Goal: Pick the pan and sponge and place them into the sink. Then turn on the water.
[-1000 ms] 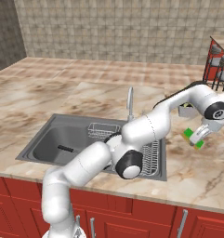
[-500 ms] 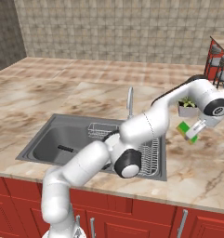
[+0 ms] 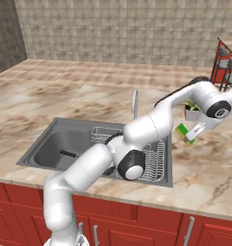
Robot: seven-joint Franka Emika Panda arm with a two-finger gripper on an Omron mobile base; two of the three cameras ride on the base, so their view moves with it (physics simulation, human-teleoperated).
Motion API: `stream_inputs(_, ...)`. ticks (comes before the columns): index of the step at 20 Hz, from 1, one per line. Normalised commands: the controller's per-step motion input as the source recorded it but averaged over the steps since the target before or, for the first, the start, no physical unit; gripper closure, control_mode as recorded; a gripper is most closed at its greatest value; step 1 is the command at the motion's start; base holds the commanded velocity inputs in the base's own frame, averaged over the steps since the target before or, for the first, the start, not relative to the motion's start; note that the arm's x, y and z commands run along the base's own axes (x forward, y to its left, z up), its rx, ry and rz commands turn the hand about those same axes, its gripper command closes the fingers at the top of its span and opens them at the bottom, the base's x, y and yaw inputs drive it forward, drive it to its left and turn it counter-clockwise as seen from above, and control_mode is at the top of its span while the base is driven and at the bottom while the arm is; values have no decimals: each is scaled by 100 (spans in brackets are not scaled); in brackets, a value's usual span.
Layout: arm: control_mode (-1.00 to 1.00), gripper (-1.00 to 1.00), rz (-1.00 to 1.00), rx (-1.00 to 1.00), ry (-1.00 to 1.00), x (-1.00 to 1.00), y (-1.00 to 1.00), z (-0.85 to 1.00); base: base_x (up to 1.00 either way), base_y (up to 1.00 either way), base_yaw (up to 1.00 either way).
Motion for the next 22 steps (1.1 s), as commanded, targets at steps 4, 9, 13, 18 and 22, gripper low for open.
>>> stream_inputs(4, -100, 100, 0, -5, -13, 14, 62, -6, 0, 0, 0)
stream_inputs(9, -100, 100, 0, -6, -14, 8, 62, 1, 0, 0, 0)
stream_inputs(13, -100, 100, 0, -6, -14, 9, 62, 0, 0, 0, 0)
stream_inputs(18, -100, 100, 0, -7, -13, 5, 62, 0, 0, 0, 0)
stream_inputs(22, -100, 100, 0, -8, -10, 0, 62, 4, 0, 0, 0)
